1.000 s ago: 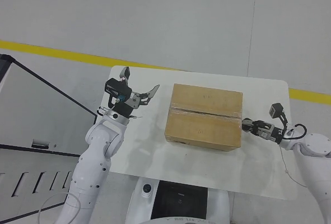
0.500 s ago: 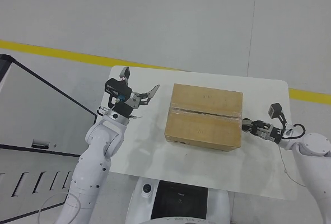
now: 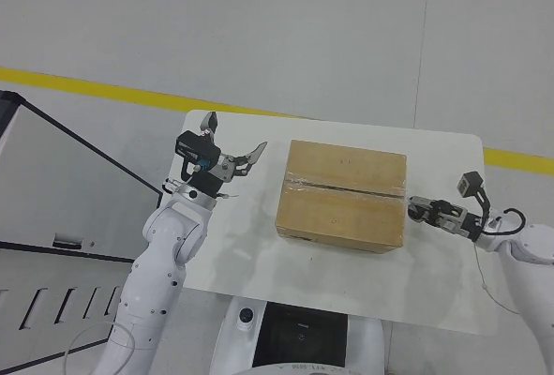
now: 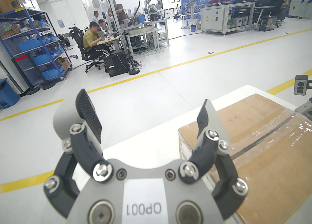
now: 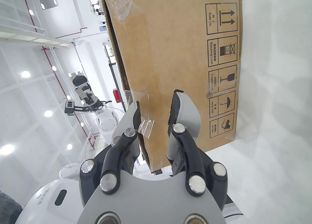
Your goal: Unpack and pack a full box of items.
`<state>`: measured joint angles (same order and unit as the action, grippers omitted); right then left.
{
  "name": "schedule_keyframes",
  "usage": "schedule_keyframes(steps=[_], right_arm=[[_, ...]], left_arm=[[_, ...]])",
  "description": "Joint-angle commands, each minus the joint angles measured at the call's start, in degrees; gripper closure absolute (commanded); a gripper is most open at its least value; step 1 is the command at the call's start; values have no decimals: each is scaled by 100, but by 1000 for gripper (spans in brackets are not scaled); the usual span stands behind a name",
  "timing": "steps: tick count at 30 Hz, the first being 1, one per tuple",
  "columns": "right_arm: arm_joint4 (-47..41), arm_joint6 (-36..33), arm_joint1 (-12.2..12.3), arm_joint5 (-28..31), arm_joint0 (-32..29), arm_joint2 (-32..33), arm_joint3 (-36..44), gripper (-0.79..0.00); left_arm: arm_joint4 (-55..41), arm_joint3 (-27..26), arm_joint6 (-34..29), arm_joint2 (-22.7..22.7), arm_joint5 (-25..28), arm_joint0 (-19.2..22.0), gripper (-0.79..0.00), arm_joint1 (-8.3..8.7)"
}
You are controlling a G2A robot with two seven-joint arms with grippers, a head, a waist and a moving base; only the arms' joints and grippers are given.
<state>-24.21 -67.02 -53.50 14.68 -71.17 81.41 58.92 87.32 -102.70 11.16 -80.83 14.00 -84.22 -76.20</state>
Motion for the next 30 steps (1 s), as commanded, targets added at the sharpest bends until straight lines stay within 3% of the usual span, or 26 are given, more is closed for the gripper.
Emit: schedule_keyframes(steps=[1, 3, 8, 13, 21, 26, 30], right_arm=[[14, 22, 17, -9, -28, 59, 24, -145], [46, 49, 52, -8, -42, 187, 14, 0], [89, 122, 181, 0, 32, 702, 8, 0], [-117, -65, 263, -90, 201, 1060, 498, 0], [-278, -91, 55, -348, 299, -67, 1715, 0], [-240, 258, -144, -397, 526, -959, 1933, 0], [-293, 424, -218, -419, 728, -1182, 1910, 0]], left_arm=[[0, 0, 0, 0, 0, 0, -785, 0], [0, 0, 0, 0, 0, 0, -785, 0], [0, 0, 0, 0, 0, 0, -785, 0], [0, 0, 0, 0, 0, 0, -785, 0], [0, 0, 0, 0, 0, 0, -785, 0], [0, 0, 0, 0, 0, 0, -785, 0], [0, 0, 0, 0, 0, 0, -785, 0]])
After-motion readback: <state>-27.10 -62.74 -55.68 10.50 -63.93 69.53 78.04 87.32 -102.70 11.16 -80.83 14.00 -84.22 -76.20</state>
